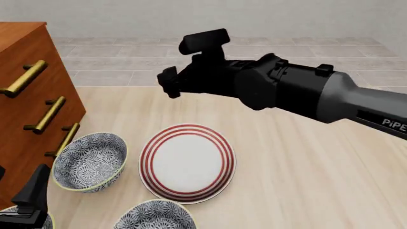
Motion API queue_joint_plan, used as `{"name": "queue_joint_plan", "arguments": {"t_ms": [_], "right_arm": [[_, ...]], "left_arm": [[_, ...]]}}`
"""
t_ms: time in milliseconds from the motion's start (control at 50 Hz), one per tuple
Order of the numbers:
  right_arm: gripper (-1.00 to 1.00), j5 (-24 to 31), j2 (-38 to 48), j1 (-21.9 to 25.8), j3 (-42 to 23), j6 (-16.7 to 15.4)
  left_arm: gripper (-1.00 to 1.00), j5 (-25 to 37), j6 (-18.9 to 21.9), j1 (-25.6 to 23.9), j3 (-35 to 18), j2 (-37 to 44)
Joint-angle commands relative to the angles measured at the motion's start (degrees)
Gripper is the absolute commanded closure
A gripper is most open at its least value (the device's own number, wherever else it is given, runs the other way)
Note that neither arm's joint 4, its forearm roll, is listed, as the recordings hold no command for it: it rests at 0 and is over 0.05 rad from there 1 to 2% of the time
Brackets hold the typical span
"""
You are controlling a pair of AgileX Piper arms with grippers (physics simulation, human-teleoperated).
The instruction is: Pick up the bowl and put it in the front on the plate.
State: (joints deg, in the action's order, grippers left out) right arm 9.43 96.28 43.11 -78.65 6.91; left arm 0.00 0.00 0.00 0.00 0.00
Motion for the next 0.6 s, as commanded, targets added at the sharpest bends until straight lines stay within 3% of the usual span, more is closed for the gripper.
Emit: {"name": "queue_joint_plan", "arguments": {"t_ms": [20,440,600], "right_arm": [[-1.0,3.6,4.8,1.3,-7.2,1.9],[-1.0,12.0,14.3,4.2,-20.3,2.9],[-1.0,16.2,17.8,5.5,-25.4,1.9]], "left_arm": [[-1.0,0.0,0.0,0.0,0.0,0.0],[-1.0,0.0,0.0,0.0,0.0,0.0],[-1.0,0.0,0.0,0.0,0.0,0.0]]}}
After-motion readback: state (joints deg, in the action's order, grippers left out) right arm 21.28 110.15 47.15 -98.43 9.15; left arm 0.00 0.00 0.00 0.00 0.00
